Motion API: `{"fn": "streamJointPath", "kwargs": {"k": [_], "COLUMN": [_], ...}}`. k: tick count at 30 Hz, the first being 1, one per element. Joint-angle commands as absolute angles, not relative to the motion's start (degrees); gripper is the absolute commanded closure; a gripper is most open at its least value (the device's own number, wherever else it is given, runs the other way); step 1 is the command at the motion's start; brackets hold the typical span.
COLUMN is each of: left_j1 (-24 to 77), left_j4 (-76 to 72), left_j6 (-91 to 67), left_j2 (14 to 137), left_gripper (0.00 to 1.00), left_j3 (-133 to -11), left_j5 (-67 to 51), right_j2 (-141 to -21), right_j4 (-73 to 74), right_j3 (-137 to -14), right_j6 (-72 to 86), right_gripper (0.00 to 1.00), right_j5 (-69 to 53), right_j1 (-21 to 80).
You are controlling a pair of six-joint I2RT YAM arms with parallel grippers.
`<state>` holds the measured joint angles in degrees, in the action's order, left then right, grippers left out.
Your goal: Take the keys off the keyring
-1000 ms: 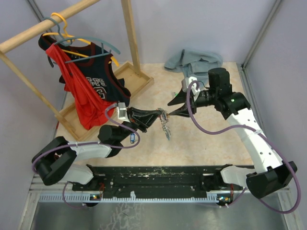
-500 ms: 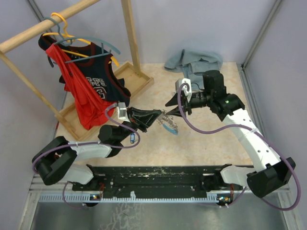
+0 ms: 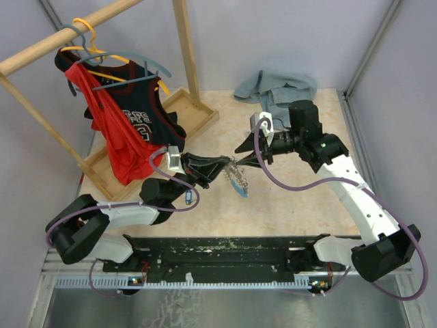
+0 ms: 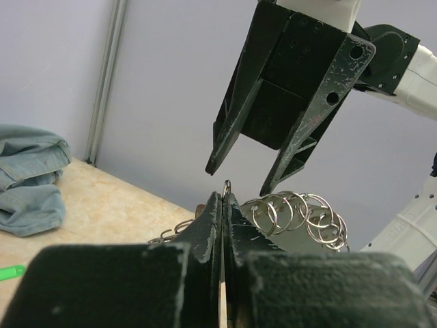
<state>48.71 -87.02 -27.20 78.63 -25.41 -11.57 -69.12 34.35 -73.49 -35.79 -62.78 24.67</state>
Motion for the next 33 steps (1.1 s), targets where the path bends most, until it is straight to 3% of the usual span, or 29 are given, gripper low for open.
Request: {"fn": "streamJointPath", "kwargs": {"k": [1,22,30,33], "left_j1": [48.6,48.6,48.5,48.5], "left_j4": [-102.6,-102.6,-102.6,-102.6], "left_j6": [-27.5,-28.1,-28.5,-28.3], "left_j2": [78.2,78.3,78.2,78.1], "left_gripper": [1.0,1.0,1.0,1.0], "left_j3": [-25.9,-26.5,-26.6,-26.6], "left_j5": [-11.1,-12.0,-12.3,-12.3], "right_j2": [-68.1,-68.7,-69.6,-70.1], "right_j4": [34.1,31.9,32.8,34.0], "right_j3": [-76.0,-72.1,-71.9,-72.5], "right_j6": [-34.7,-33.6,-34.8,-35.6], "right_gripper": [0.61,0.68,0.77,0.87], "right_j5": [-66.4,-64.1,-63.1,-63.1], "right_j1": [23.8,23.9,25.4,25.5]}}
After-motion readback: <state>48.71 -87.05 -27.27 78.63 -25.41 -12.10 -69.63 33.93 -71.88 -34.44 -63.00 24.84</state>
